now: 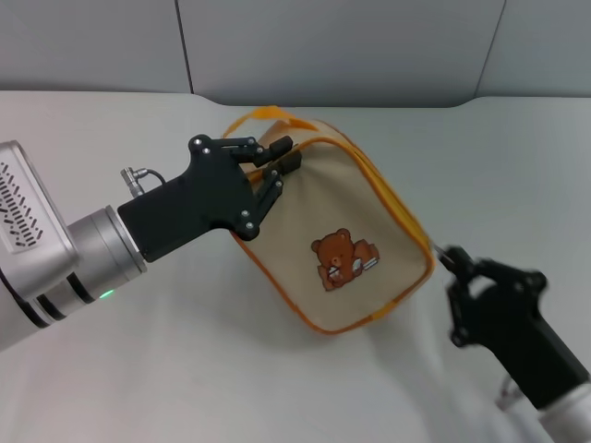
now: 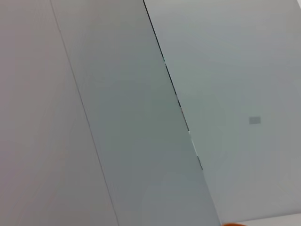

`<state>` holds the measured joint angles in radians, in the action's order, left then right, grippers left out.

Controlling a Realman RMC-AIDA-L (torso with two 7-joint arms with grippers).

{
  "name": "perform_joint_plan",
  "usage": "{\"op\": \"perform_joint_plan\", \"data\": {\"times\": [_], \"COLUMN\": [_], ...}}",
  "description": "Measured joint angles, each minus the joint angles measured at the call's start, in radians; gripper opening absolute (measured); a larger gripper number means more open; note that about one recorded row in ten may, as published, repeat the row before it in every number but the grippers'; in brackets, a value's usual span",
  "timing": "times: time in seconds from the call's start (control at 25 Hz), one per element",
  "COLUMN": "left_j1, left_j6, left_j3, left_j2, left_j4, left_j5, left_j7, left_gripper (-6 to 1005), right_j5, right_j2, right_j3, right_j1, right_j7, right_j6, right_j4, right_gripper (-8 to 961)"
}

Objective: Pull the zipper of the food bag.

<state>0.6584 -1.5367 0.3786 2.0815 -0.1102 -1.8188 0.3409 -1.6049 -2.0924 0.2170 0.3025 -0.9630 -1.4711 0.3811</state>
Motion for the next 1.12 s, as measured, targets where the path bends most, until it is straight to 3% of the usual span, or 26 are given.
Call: {"op": "perform_joint_plan", "data": {"times": [0.16, 0.4, 0.64, 0.76, 0.8, 0.84, 0.96, 1.04, 1.08, 1.12], "left_j1": [0.000, -0.022, -0.108, -0.157, -0.190, -0.190, -0.227, -0.249, -0.262, -0.262], "left_j6": [0.002, 0.006, -0.037, -0.082, -0.116, -0.116, -0.132, -0.139, -0.145, -0.145], "left_j3": [-0.002, -0.005, -0.042, -0.088, -0.112, -0.112, -0.126, -0.103, -0.037, -0.037], "left_j2": [0.000, -0.001, 0.000, -0.002, -0.004, -0.004, -0.010, -0.014, -0.016, -0.016], "left_j4": [-0.002, 0.008, 0.044, 0.073, 0.081, 0.081, 0.065, 0.012, -0.071, -0.071], "left_j5": [0.000, 0.002, 0.012, 0.013, 0.013, 0.013, 0.011, -0.001, -0.029, -0.029], "left_j7": [-0.004, -0.014, -0.072, -0.124, -0.116, -0.116, -0.041, 0.065, 0.205, 0.205], "left_gripper": [95, 46, 2, 26, 40, 57, 108, 142, 160, 177], "right_j5": [0.000, -0.006, -0.004, -0.005, -0.008, -0.008, -0.027, -0.068, -0.125, -0.125], "right_j2": [0.000, 0.000, 0.006, 0.010, 0.011, 0.011, 0.011, 0.012, 0.012, 0.012], "right_j3": [-0.001, 0.003, -0.012, -0.018, -0.014, -0.014, 0.014, 0.057, 0.109, 0.109], "right_j1": [-0.039, -0.034, -0.030, -0.013, -0.005, -0.005, 0.020, 0.036, 0.051, 0.051], "right_j7": [0.006, 0.065, 0.271, 0.615, 0.754, 0.754, 1.120, 1.379, 1.581, 1.581], "right_j6": [0.005, -0.069, -0.198, -0.273, -0.284, -0.284, -0.291, -0.289, -0.292, -0.292], "right_j4": [-0.027, -0.017, -0.029, -0.118, -0.162, -0.162, -0.312, -0.445, -0.569, -0.569], "right_gripper": [38, 71, 103, 191, 232, 274, 397, 480, 521, 558]}}
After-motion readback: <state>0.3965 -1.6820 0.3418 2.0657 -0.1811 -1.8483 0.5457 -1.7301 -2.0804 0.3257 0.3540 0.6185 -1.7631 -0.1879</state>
